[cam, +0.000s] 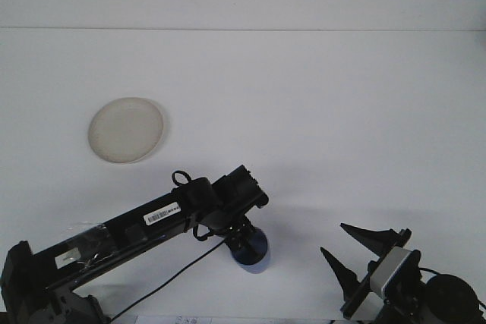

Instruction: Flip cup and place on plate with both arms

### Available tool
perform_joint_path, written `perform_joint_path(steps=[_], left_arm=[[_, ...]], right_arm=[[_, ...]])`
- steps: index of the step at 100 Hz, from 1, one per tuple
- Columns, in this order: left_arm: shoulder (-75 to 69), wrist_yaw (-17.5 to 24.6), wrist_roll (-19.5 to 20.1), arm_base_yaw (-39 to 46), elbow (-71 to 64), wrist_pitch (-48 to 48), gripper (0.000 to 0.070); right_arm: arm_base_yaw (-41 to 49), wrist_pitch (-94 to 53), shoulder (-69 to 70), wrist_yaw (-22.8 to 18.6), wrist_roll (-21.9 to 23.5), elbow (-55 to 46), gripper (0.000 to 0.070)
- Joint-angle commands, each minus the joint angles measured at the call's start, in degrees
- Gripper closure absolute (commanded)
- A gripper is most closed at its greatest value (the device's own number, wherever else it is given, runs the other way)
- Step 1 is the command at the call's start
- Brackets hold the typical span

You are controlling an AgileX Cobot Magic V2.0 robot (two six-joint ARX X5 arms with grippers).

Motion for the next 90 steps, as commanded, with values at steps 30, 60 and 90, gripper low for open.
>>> perform_joint_path(steps=[30, 60, 90], left_arm=[[-8.55, -14.58, 8.13, 17.90, 11.15, -6.73, 0.0693], [-5.64, -14.27, 8.31, 45.59, 13.40, -2.32, 0.0693], [3.63, -14.21, 7.65, 56.70, 13.42, 4.02, 0.0693]], right_arm=[[0.55, 0.48, 0.07, 0.07, 0.28, 0.15, 0.0291], [0.55, 0.50, 0.07, 0.02, 1.75, 0.15, 0.0291], [0.55, 0.50, 0.07, 0.04, 2.40, 0.15, 0.0291]])
